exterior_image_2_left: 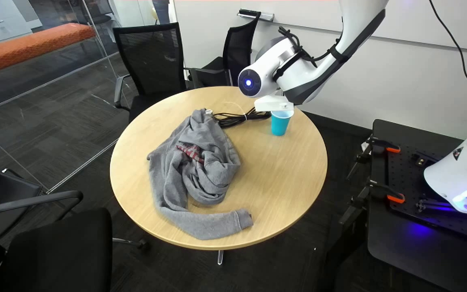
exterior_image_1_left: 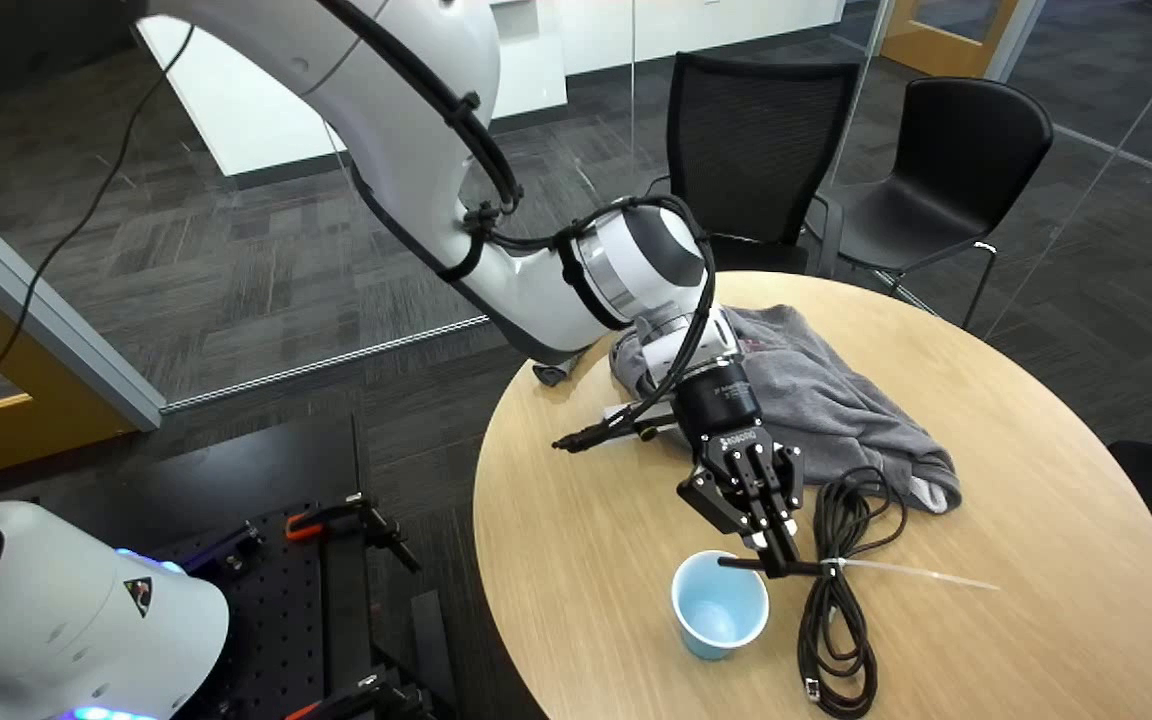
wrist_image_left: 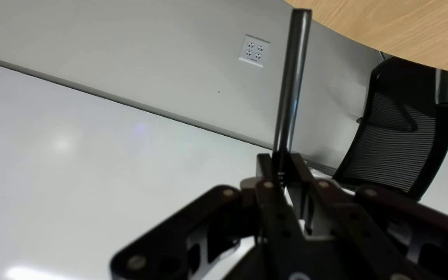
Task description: Put the pen inside the blue cup
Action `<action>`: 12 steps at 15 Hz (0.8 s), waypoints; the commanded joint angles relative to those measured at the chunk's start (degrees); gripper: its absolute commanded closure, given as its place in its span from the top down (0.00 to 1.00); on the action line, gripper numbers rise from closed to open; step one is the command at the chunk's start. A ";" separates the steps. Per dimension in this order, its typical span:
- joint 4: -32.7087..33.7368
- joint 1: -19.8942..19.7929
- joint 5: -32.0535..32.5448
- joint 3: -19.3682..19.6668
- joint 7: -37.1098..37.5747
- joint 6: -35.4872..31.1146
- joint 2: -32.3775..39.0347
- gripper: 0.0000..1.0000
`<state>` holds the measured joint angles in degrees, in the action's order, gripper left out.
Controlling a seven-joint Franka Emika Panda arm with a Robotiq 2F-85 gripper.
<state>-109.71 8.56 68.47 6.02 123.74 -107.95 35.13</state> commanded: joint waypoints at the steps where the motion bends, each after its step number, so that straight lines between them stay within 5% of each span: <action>1: 2.93 -0.74 1.57 -1.35 4.71 3.08 3.44 0.03; 12: 7.94 -1.14 0.92 -1.62 7.55 3.84 11.24 0.03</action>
<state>-104.64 8.31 69.02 5.65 130.62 -106.57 43.90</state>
